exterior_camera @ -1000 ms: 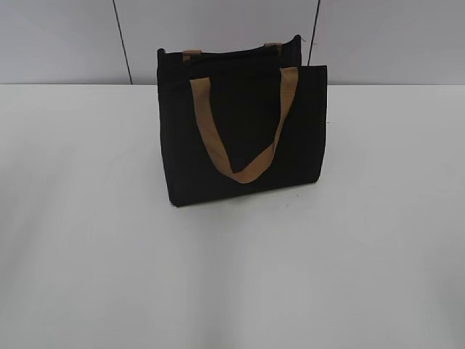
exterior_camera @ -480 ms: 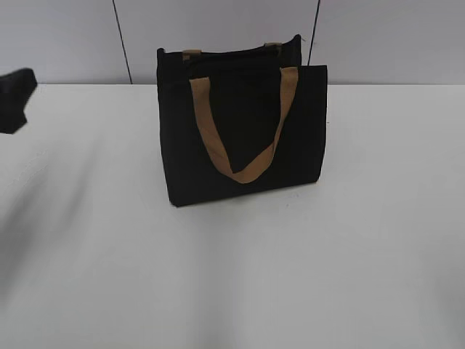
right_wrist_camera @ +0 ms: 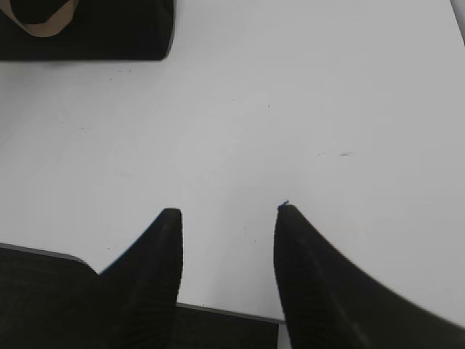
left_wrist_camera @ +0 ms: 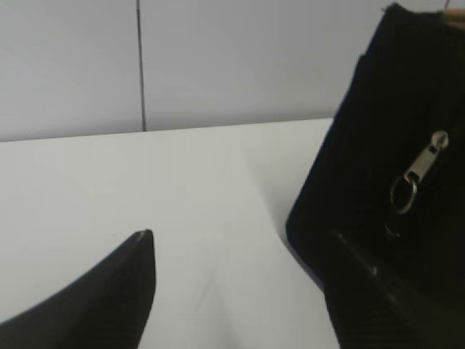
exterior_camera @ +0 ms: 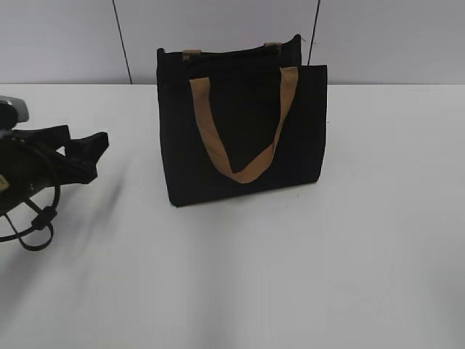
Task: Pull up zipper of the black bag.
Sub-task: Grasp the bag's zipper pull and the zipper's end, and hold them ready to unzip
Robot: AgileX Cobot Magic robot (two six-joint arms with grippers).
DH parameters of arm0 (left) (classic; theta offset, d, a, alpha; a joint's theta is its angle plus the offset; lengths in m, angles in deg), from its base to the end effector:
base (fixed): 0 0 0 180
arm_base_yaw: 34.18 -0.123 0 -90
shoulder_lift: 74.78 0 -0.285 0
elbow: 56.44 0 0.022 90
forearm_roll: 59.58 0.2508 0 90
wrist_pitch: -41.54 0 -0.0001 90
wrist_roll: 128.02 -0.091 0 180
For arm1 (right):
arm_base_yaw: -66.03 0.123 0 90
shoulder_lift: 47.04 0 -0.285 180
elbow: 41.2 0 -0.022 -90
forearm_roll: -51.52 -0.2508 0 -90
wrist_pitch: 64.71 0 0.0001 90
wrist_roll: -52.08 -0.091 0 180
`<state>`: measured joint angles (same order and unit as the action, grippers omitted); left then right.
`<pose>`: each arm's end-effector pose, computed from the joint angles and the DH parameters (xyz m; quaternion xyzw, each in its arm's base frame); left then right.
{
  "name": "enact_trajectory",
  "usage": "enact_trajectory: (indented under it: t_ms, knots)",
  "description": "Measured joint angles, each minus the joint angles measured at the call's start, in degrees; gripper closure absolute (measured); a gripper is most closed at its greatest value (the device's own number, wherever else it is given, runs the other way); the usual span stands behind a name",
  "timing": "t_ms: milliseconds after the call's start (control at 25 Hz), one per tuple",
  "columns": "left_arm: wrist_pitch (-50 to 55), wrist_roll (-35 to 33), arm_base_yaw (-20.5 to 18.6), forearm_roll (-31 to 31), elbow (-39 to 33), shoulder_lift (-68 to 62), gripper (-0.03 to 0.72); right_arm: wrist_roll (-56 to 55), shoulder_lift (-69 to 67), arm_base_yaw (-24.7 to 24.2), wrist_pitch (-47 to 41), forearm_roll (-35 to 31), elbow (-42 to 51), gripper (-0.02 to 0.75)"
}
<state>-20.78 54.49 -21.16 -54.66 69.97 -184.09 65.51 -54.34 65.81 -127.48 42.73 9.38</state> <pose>0.2695 -0.0694 0.1418 0.1098 0.7617 -0.1026 0.6302 -0.0042 0.0124 0.2655 -0.1029 0.8602 0.0174 0.4992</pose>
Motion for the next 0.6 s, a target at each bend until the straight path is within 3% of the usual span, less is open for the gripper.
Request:
enact_trajectory:
  t_ms: [320, 440, 600]
  knots:
    - [1.8, 1.5, 0.2, 8.0, 9.1, -9.4, 0.143, 0.0, 0.0, 0.0, 0.0, 0.0, 0.0, 0.414]
    - [4.8, 1.6, 0.2, 14.1, 12.7, -12.4, 0.143, 0.0, 0.0, 0.0, 0.0, 0.0, 0.0, 0.414]
    - [5.5, 1.9, 0.3, 16.4, 15.9, -15.8, 0.143, 0.0, 0.0, 0.0, 0.0, 0.0, 0.0, 0.414]
